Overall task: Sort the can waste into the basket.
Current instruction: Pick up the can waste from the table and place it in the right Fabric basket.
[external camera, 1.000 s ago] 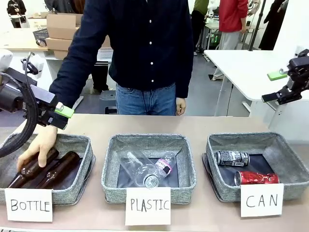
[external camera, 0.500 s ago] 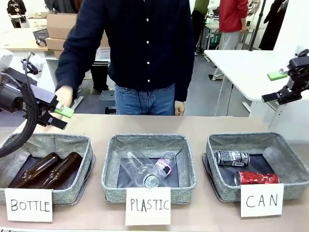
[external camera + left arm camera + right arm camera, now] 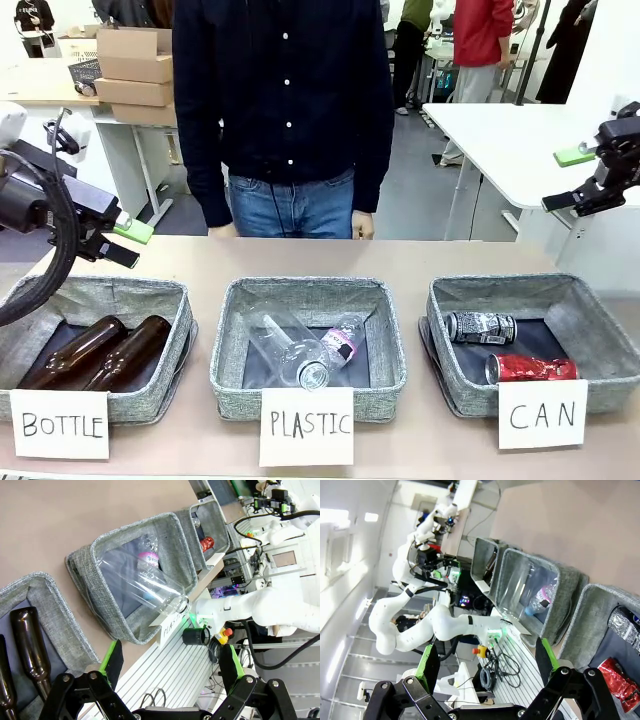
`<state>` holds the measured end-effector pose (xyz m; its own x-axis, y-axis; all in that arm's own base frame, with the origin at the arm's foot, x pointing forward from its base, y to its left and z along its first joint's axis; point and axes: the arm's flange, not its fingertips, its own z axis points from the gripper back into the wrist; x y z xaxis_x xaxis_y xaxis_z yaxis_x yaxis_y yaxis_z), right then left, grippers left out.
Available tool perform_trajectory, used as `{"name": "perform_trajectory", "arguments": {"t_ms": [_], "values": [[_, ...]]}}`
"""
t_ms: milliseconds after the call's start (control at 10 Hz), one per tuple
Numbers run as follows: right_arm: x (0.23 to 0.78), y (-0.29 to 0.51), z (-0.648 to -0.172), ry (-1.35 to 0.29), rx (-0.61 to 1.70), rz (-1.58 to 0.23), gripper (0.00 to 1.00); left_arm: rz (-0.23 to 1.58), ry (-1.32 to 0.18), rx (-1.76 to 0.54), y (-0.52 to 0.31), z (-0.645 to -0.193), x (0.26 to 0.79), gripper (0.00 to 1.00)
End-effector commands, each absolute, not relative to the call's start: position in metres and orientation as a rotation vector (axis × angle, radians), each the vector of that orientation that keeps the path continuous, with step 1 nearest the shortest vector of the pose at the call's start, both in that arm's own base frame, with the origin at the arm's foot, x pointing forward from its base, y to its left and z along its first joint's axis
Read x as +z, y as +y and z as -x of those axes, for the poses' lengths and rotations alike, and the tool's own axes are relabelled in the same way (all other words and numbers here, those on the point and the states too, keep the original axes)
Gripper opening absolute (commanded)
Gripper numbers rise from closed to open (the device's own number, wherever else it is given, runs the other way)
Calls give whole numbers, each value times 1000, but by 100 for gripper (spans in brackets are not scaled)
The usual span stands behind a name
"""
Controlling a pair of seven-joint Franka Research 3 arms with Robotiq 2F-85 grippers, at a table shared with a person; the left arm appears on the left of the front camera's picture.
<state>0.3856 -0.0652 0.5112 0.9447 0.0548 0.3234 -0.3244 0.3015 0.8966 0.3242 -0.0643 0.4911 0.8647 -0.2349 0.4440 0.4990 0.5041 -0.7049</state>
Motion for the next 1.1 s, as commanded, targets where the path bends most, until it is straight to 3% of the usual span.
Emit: {"name": "perform_trajectory", "arguments": {"t_ms": [0,1000], "values": [[513,-69,-386,-246,275,-1238,100,941,-316,-470,-62,-324,490,100],[513,-69,-386,-246,275,-1238,100,941,-316,-470,-62,-324,490,100]]}}
